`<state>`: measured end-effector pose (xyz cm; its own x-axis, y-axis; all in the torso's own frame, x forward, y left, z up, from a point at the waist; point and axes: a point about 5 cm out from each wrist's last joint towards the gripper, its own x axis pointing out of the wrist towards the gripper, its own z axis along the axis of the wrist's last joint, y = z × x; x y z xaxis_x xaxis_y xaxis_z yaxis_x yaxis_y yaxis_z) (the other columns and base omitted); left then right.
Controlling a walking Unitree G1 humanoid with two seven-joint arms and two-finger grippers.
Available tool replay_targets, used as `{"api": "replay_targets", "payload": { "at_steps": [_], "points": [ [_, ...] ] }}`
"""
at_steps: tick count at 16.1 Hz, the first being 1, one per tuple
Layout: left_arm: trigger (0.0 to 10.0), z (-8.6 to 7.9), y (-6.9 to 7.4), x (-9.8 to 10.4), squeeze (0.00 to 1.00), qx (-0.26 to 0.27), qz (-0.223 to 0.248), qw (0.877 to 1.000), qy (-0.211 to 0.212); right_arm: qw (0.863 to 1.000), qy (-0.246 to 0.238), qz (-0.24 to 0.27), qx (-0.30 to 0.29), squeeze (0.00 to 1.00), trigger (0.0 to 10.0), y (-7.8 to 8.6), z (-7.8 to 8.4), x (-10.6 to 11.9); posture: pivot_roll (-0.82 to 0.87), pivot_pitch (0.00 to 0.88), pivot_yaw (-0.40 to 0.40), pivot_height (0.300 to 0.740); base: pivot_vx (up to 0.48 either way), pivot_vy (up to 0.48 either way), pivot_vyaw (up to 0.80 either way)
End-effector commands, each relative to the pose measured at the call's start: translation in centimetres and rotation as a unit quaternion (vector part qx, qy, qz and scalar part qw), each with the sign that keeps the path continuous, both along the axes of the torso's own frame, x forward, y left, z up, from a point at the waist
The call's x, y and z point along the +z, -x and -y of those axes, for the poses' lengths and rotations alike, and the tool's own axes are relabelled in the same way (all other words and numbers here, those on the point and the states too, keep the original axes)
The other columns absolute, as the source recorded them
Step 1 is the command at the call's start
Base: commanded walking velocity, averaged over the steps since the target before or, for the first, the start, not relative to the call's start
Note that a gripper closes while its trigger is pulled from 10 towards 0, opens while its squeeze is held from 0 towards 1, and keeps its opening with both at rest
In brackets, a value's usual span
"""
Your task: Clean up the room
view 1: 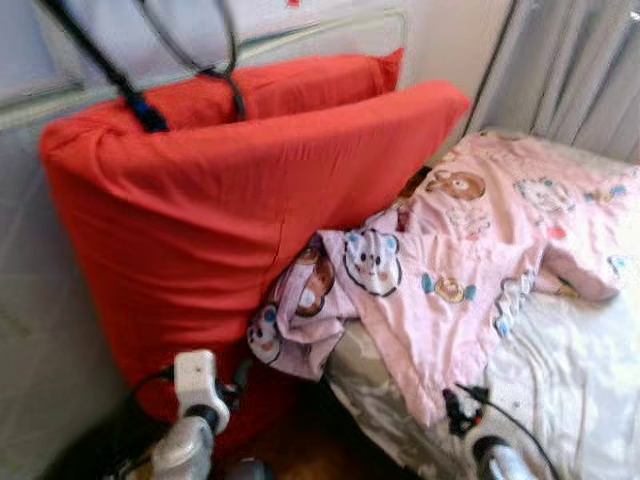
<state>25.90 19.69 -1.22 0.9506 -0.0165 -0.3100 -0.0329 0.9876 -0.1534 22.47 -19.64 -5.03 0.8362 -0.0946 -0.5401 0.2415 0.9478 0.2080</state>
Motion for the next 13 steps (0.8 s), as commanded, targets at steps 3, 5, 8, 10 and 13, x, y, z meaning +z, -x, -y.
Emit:
{"api": "replay_targets", "payload": {
  "at_steps": [3,5,8,10,13],
  "points": [
    [10.0,-0.3,0.1,-0.2,0.0,-0.002,-0.009,1.0,-0.005,1.0,-0.01,0.012,0.006,0.0,10.0,-0.9,-0.3,0.5,0.04,0.0,-0.052,0.635,0.311,0.0,0.0],
    [10.0,-0.5,0.1,-0.1,0.0,-0.002,-0.008,1.0,-0.007,1.0,-0.01,0.013,0.008,0.0,10.0,-1.2,-0.5,0.6,0.05,0.0,-0.049,0.635,0.313,0.0,0.0],
    [10.0,-1.0,0.1,0.1,0.0,0.001,-0.005,1.0,-0.011,1.0,-0.019,0.01,0.019,0.0,10.0,-1.4,-1.1,0.6,0.05,0.0,-0.038,0.635,0.314,0.0,0.0],
    [10.0,-1.3,0.4,-0.1,0.0,-0.001,-0.009,1.0,-0.017,0.999,-0.033,0.003,0.02,0.0,10.0,-1.3,-1.7,0.4,0.05,0.0,-0.028,0.635,0.287,0.0,0.0],
    [10.0,-2.1,0.8,0.0,0.0,0.002,-0.006,1.0,-0.027,0.998,-0.063,-0.014,0.009,0.0,10.0,-1.3,-2.6,0.2,0.07,0.0,-0.025,0.635,0.0,0.0,0.0]
  ]
}}
